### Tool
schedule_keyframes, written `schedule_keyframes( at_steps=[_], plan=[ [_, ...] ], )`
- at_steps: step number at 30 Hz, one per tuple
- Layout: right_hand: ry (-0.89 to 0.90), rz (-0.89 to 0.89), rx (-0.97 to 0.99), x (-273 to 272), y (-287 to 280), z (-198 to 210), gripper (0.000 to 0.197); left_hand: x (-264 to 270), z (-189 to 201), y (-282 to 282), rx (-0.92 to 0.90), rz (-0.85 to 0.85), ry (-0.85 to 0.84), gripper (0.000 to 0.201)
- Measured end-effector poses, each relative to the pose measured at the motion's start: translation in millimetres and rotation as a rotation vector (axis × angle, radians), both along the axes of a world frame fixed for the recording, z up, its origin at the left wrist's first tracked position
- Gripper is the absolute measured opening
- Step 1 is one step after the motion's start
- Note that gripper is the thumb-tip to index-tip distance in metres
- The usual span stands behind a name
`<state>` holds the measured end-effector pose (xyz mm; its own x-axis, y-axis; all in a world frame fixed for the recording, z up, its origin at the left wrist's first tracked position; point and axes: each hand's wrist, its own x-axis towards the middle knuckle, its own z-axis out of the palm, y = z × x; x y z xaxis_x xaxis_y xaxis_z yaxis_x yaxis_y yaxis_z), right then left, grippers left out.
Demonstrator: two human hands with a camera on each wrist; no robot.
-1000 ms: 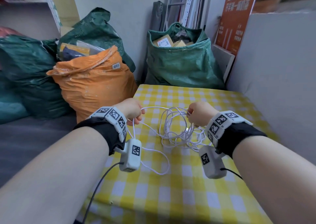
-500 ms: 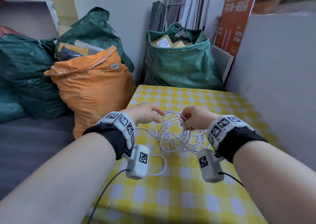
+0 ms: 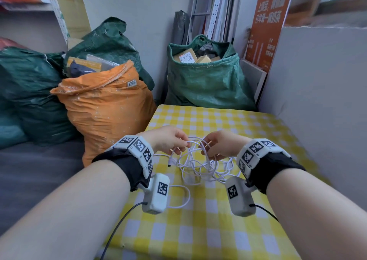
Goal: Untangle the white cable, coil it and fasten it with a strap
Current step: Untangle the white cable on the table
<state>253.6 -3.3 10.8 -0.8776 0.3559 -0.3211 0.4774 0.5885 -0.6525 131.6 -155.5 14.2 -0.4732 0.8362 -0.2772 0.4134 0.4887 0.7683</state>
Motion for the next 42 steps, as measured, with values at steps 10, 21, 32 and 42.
schedule_keyframes(
  at_steps=[10, 21, 32, 42],
  plan=[
    [0.010, -0.019, -0.153, 2, -12, 11, 0.024, -1, 12, -3, 0.113, 0.112, 0.133, 0.015],
    [0.003, -0.020, 0.272, -2, -18, 26, 0.016, -4, 57, -3, 0.496, 0.259, 0.151, 0.020],
    [-0.089, -0.200, 0.556, 15, 18, 28, 0.026, -37, 54, -15, 0.599, 0.766, 0.176, 0.017],
    [0.067, -0.192, 0.242, 18, 17, 26, 0.017, -35, 48, -4, 0.347, 0.465, 0.022, 0.019]
  ],
)
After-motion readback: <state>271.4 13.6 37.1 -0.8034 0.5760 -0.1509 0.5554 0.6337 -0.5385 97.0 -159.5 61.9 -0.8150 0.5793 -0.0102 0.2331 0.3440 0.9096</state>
